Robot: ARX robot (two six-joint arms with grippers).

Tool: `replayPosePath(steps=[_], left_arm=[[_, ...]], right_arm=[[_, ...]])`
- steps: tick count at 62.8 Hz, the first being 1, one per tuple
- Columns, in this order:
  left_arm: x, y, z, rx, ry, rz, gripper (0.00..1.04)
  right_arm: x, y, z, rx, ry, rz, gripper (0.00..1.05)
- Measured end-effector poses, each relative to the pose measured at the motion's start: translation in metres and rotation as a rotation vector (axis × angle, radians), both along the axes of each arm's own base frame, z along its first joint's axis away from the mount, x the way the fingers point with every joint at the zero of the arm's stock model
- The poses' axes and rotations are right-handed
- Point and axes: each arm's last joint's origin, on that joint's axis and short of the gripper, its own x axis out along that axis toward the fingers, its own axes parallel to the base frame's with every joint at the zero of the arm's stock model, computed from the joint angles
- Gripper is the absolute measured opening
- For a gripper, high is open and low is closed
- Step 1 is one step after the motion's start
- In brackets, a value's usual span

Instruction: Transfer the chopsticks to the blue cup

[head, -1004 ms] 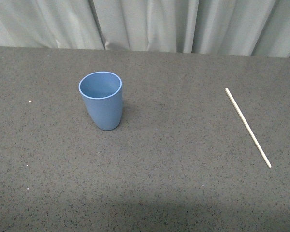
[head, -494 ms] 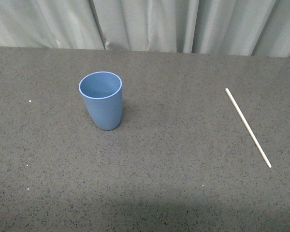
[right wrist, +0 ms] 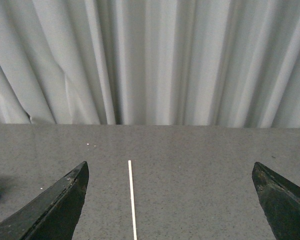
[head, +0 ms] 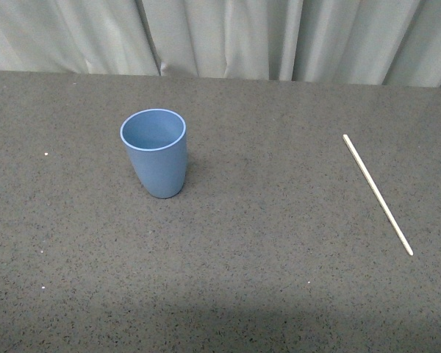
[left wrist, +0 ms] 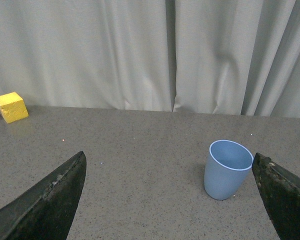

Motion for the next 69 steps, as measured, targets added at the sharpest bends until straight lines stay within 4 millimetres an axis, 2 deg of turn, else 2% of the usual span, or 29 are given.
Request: replayPosePath(steps=[5, 12, 15, 20, 24, 30, 40, 42, 52, 69], left_arm=[[0.0, 0.0, 0.0, 0.0, 0.0, 0.001, 0.98], [0.0, 0.0, 0.0, 0.0, 0.0, 0.0, 0.98], [0.0, 0.0, 0.0, 0.0, 0.0, 0.0, 0.98], [0.0, 0.0, 0.0, 0.0, 0.0, 0.0, 0.98], [0.0, 0.0, 0.0, 0.0, 0.0, 0.0, 0.98], [0.0, 0.0, 0.0, 0.0, 0.0, 0.0, 0.98], [0.0, 0.0, 0.0, 0.0, 0.0, 0.0, 0.98], [0.0, 0.0, 0.0, 0.0, 0.0, 0.0, 0.98], [0.0, 0.0, 0.0, 0.0, 0.0, 0.0, 0.98], [0.0, 0.0, 0.0, 0.0, 0.0, 0.0, 0.98]], right_arm=[[0.004, -0.001, 0.002, -0.131, 0.033, -0.178, 0.95], [0.021, -0.002, 0.004, -0.179, 0.144, -0.15, 0.95], [0.033, -0.003, 0.006, -0.174, 0.193, -0.11, 0.95], [0.07, -0.005, 0.009, -0.158, 0.351, -0.038, 0.95], [0.101, -0.004, 0.001, -0.14, 0.529, 0.031, 0.95], [0.132, -0.004, -0.006, -0.117, 0.66, 0.072, 0.95], [0.187, -0.003, -0.019, -0.093, 0.813, 0.073, 0.95], [0.193, -0.002, -0.022, -0.088, 0.839, 0.083, 0.95], [0.242, 0.012, -0.047, -0.051, 0.989, 0.118, 0.95], [0.281, 0.024, -0.073, -0.007, 1.072, 0.102, 0.95]])
